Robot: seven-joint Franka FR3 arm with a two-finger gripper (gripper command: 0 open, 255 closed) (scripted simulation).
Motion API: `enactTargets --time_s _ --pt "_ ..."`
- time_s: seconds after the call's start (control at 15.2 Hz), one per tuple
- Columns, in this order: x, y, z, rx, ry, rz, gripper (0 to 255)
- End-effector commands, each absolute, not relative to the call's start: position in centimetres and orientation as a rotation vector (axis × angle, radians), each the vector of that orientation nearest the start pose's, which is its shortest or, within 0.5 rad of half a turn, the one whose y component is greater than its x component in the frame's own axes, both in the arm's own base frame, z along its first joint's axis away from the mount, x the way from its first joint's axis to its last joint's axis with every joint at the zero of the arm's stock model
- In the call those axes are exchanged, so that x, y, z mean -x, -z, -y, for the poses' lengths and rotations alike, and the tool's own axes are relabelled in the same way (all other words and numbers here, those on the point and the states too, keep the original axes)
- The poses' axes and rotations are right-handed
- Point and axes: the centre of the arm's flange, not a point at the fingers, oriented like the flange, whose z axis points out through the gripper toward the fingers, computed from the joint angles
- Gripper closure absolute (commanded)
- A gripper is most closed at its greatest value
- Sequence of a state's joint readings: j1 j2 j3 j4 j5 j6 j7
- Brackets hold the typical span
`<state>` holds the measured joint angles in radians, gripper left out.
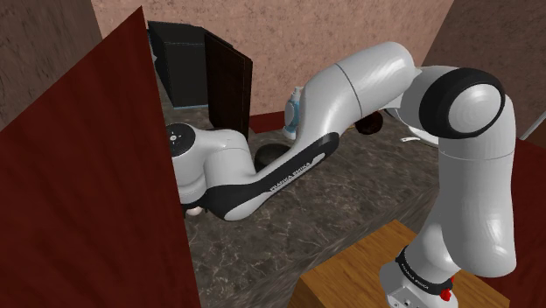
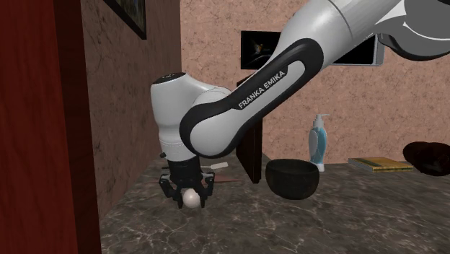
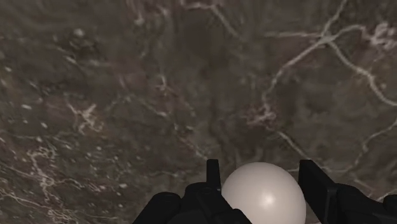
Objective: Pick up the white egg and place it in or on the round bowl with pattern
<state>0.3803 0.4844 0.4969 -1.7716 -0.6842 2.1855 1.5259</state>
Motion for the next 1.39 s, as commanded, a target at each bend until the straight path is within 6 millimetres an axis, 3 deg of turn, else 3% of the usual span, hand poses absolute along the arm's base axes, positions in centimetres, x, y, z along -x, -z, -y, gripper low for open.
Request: enactTargets --time_s 0.0,1.32 --pt "-46.0 -31.6 -46.9 3.17 0.511 -0.478 255" --pt "-46.0 -41.7 -46.9 3.17 0.511 -0.478 255"
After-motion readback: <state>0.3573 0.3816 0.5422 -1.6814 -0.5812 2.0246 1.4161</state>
